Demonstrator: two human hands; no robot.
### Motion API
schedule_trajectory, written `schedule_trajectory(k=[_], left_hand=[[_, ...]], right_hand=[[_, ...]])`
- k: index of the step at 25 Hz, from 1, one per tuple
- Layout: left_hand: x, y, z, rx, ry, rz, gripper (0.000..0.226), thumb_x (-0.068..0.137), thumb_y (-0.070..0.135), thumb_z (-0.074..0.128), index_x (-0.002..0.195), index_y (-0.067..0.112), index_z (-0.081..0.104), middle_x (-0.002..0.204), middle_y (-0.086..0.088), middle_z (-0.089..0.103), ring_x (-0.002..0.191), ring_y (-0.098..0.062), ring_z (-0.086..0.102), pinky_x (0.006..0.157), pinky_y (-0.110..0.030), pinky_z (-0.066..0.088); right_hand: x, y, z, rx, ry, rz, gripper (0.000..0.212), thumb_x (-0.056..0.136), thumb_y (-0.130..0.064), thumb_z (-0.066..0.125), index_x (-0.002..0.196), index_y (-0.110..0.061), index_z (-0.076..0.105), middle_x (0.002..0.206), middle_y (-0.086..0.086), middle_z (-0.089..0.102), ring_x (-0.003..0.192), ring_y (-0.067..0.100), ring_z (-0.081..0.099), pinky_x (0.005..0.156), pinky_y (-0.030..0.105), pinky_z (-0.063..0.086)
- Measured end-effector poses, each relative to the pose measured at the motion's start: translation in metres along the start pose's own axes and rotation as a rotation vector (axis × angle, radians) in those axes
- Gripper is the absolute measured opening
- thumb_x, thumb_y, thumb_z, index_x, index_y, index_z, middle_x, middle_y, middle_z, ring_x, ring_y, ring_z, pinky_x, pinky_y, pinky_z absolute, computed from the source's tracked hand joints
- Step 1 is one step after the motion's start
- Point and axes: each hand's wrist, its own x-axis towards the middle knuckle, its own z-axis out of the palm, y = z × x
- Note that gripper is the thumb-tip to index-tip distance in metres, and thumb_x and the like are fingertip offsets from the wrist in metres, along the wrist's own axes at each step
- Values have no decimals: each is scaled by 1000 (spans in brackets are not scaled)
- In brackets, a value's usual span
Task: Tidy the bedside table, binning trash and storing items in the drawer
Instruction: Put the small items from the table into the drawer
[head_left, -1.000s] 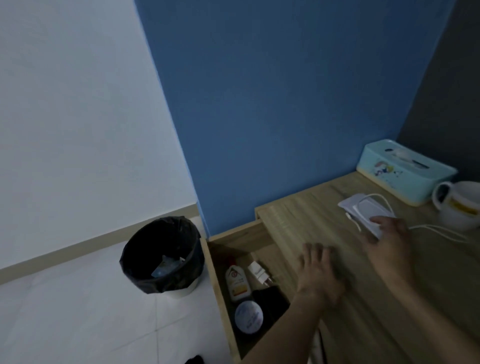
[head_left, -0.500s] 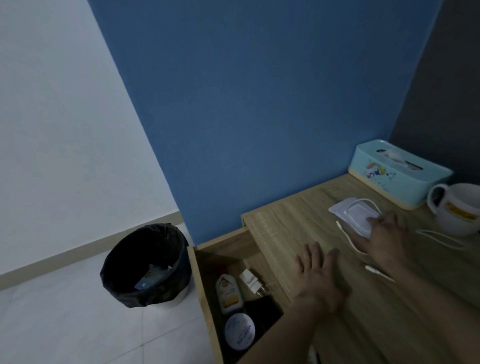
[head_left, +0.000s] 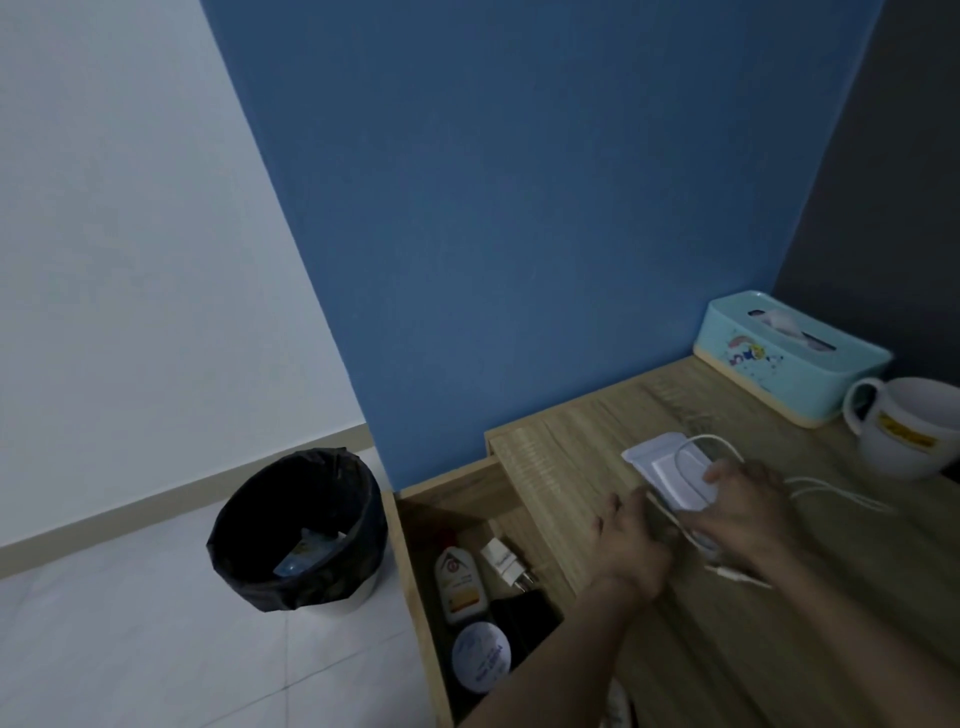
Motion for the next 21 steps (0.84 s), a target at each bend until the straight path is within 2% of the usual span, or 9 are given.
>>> schedule_trajectory(k=[2, 5, 6, 8, 11, 14, 17, 19, 21], left_hand=[[-2, 8, -5, -273, 82, -99, 46, 92, 30, 53, 135, 26, 36, 138, -8, 50, 128, -26, 46, 106, -38, 39], [-1, 12, -21, -531, 231, -226, 65, 91, 24, 59, 144, 12, 24, 139, -10, 48, 126, -27, 49, 103, -35, 42], [1, 10, -25, -562, 265, -263, 69, 89, 23, 61, 145, 11, 22, 141, -10, 45, 128, -28, 46, 105, -36, 41], [1, 5, -31, -553, 299, -343, 60, 87, 17, 63, 140, 9, 35, 138, -10, 49, 124, -28, 50, 103, -37, 43], [-3, 2, -35, -587, 378, -430, 41, 85, 9, 60, 124, 9, 49, 124, -11, 58, 108, -24, 58, 92, -35, 51], [-7, 2, -45, -644, 490, -462, 30, 85, 6, 57, 113, 10, 49, 116, -11, 57, 94, -19, 53, 81, -30, 48], [-15, 3, -52, -726, 580, -481, 24, 85, 4, 57, 105, 11, 45, 107, -11, 54, 86, -16, 51, 77, -30, 45], [-19, 0, -53, -811, 590, -487, 27, 84, 2, 58, 104, 13, 43, 107, -9, 53, 89, -18, 53, 83, -33, 48], [-25, -3, -56, -896, 594, -501, 30, 85, 2, 58, 107, 14, 42, 105, -7, 51, 99, -22, 55, 89, -36, 48]], right_hand=[[-20, -5, 8, 98, 10, -47, 69, 61, -43, 78, 118, -14, 52, 124, 16, 50, 116, 34, 44, 86, 37, 40], [-43, -5, 19, 174, 13, -165, 71, 57, -38, 82, 118, -20, 52, 124, 13, 50, 116, 32, 43, 85, 36, 40], [-46, -3, 20, 193, -5, -215, 71, 53, -36, 83, 116, -20, 53, 122, 13, 52, 113, 31, 46, 82, 33, 40], [-49, 0, 23, 184, -56, -302, 76, 49, -49, 75, 116, -18, 55, 118, 11, 54, 108, 28, 50, 78, 28, 35], [-42, 1, 22, 160, -118, -291, 91, 48, -66, 62, 123, -17, 51, 127, 9, 49, 116, 26, 44, 85, 27, 35], [-35, -1, 12, 130, -46, -93, 82, 61, -47, 77, 127, -7, 50, 138, 18, 42, 126, 34, 36, 98, 40, 36], [-39, -12, 6, 114, 153, -148, 50, 71, -21, 73, 113, 1, 58, 120, 27, 54, 110, 42, 49, 87, 43, 42], [-51, -29, 7, 188, 130, -248, 44, 77, -14, 70, 115, 2, 56, 117, 26, 55, 106, 42, 53, 84, 38, 41], [-58, -44, 11, 296, 18, -233, 52, 82, -22, 65, 128, -4, 47, 128, 22, 52, 116, 37, 49, 91, 36, 38]])
